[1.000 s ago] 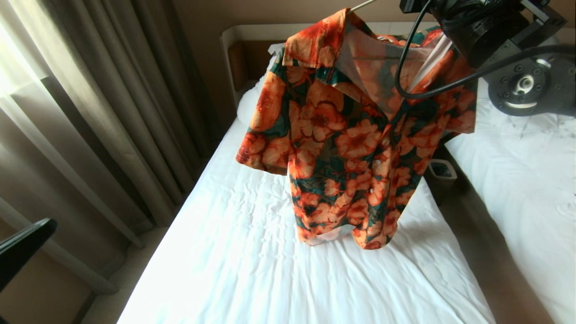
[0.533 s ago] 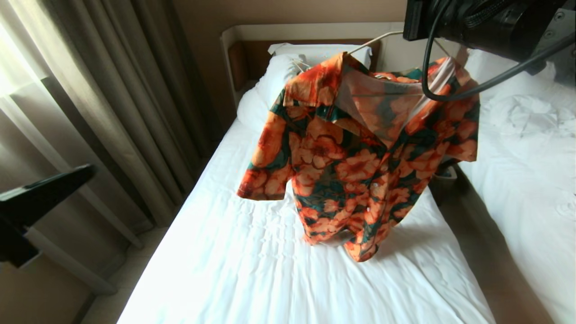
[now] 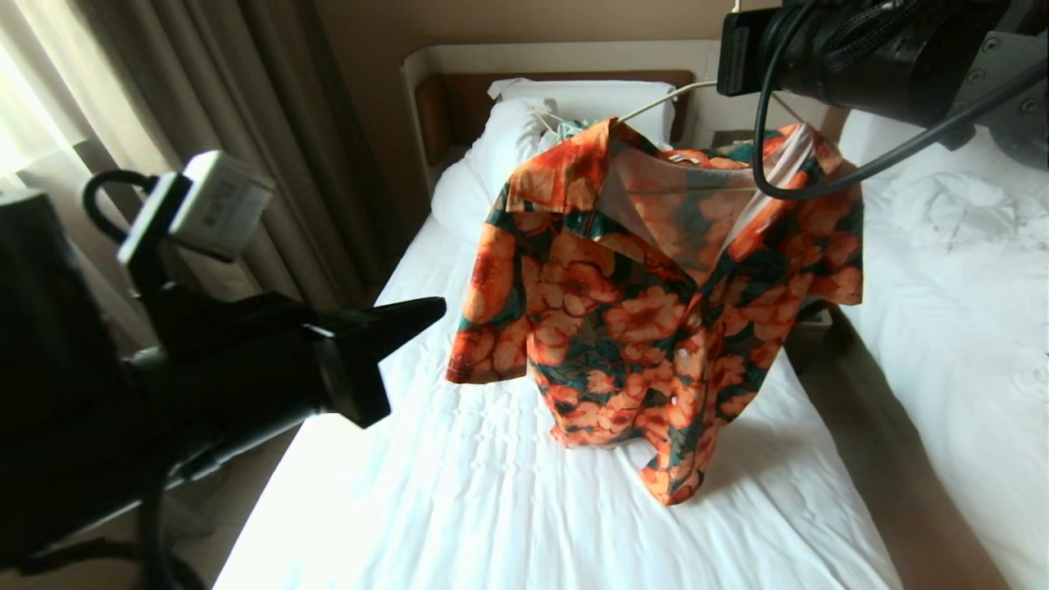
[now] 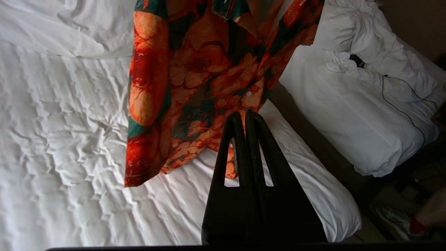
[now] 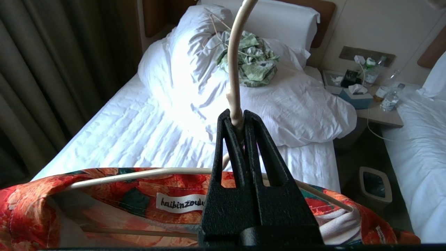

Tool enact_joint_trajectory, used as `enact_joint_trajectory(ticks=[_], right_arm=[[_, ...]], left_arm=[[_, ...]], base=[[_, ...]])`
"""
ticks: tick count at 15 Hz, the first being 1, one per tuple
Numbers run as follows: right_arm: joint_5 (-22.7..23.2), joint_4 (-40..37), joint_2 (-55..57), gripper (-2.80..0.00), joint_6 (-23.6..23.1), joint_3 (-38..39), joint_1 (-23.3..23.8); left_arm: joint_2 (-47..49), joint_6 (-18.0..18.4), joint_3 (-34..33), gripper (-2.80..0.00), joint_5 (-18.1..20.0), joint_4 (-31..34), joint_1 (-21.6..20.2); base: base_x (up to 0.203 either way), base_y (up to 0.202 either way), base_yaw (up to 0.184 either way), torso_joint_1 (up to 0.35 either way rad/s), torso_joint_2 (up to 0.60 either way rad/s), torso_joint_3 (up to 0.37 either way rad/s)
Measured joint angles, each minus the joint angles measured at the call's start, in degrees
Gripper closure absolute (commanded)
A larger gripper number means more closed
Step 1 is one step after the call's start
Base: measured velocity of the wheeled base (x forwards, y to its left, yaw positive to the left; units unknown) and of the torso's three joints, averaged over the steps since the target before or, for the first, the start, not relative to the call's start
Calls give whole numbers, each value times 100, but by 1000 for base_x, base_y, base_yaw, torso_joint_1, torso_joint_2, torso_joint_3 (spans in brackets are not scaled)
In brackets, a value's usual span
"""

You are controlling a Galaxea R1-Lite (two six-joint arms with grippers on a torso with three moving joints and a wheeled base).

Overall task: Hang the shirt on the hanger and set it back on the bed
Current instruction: Take the clothes hanger out of the clothes

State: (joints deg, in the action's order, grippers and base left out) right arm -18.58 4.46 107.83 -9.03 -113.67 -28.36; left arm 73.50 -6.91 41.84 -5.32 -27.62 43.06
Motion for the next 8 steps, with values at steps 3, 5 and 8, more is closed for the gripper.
enact_joint_trajectory(ticks=[3, 5, 8], right_arm=[[-20, 25, 164, 0, 43, 0, 2], [-16, 27, 232, 0, 240, 0, -25], [-16, -10, 266, 0, 463, 0, -108]], left_arm=[[818, 0, 394, 0, -198, -533, 457], [1242, -35, 617, 0, -394, -565, 760], [1843, -47, 1026, -280, -526, -583, 911]], base=[[0, 0, 0, 0, 0, 0], [0, 0, 0, 0, 0, 0], [0, 0, 0, 0, 0, 0]])
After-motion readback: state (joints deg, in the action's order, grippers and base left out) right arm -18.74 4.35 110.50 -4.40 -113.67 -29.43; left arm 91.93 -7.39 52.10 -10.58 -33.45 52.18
